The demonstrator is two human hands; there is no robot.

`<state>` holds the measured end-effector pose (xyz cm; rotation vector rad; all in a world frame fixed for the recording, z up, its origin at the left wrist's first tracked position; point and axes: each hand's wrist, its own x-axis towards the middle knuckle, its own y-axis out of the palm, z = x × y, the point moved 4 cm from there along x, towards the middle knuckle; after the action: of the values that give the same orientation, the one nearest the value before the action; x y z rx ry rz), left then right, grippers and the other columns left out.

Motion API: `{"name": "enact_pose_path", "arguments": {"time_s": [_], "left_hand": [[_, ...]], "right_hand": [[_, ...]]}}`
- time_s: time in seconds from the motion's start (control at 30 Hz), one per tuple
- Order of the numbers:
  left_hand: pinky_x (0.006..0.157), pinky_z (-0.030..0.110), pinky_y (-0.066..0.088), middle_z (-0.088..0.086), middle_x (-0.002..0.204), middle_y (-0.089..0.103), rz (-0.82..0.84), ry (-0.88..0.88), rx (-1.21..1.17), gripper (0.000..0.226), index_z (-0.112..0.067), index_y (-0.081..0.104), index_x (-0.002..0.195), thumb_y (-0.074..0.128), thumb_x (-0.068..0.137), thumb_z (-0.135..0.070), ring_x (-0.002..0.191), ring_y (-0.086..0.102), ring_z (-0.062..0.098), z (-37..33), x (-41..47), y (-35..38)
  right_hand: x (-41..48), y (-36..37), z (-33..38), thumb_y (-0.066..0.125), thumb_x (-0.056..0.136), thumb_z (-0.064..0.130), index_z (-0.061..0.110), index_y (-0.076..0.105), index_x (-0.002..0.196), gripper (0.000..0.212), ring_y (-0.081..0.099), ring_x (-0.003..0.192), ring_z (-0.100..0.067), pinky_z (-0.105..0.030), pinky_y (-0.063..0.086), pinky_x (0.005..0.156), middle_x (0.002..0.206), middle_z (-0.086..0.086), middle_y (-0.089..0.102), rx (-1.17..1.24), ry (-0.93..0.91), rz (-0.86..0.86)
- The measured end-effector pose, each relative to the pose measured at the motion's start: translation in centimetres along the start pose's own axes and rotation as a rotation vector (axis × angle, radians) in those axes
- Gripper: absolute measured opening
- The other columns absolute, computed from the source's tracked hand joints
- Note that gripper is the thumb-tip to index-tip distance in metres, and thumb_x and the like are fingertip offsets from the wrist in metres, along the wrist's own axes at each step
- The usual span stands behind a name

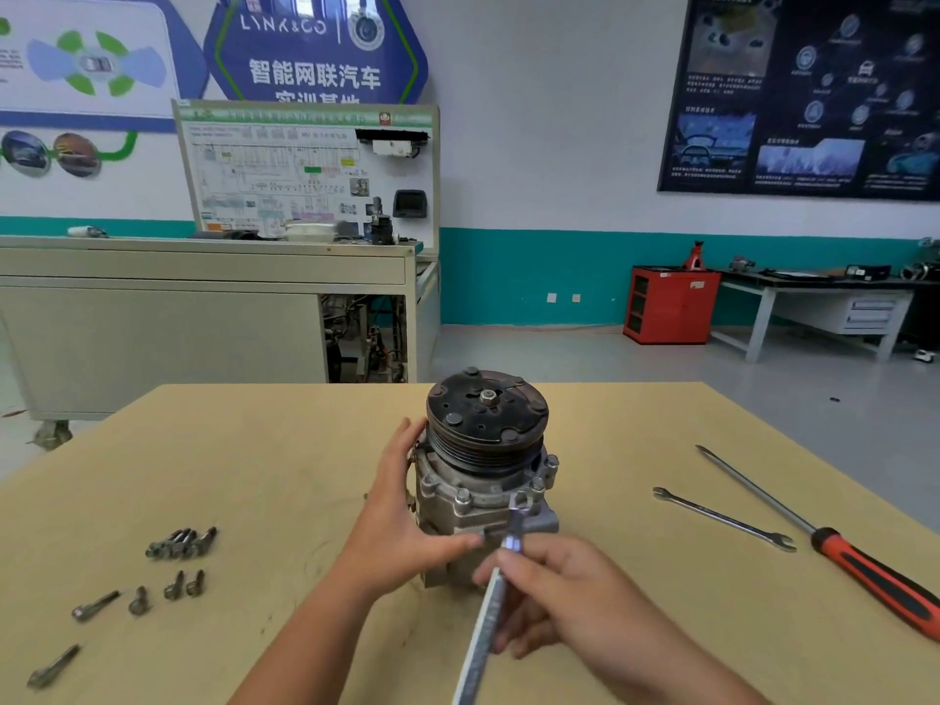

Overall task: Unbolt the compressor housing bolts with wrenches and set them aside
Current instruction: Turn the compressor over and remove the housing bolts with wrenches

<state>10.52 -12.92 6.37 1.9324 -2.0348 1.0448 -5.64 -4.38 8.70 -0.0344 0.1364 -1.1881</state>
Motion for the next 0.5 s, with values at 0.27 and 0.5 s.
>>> {"name": "enact_pose_path", "arguments": {"time_s": [0.27, 0.5], "left_hand": [[0.106, 0.018, 0.033, -0.010, 0.140, 0.037, -0.048, -0.034, -0.101, 0.088, -0.047, 0.023, 0.131, 0.067, 0.056, -0.059, 0.130, 0.040, 0.001, -1.1, 0.1, 1.4], [0.102, 0.008, 0.020, 0.000, 0.133, 0.028, -0.272, -0.146, -0.047, 0.090, -0.023, 0.027, 0.140, 0.050, 0.061, -0.059, 0.122, 0.031, 0.006, -3.6, -0.3, 3.1]], "right_hand": [[1.5, 3.5, 1.4, 0.045, 0.098, 0.020, 0.008, 0.057, 0.079, 0.026, 0.062, 0.043, -0.015, -0.018, 0.041, 0.036, 0.055, -0.004, 0.063, 0.330, -0.008, -0.141], [1.2, 2.9, 1.2, 0.045, 0.097, 0.021, 0.009, 0.055, 0.073, 0.029, 0.049, 0.036, -0.012, -0.018, 0.036, 0.033, 0.047, -0.002, 0.054, 0.338, 0.057, -0.150]]}}
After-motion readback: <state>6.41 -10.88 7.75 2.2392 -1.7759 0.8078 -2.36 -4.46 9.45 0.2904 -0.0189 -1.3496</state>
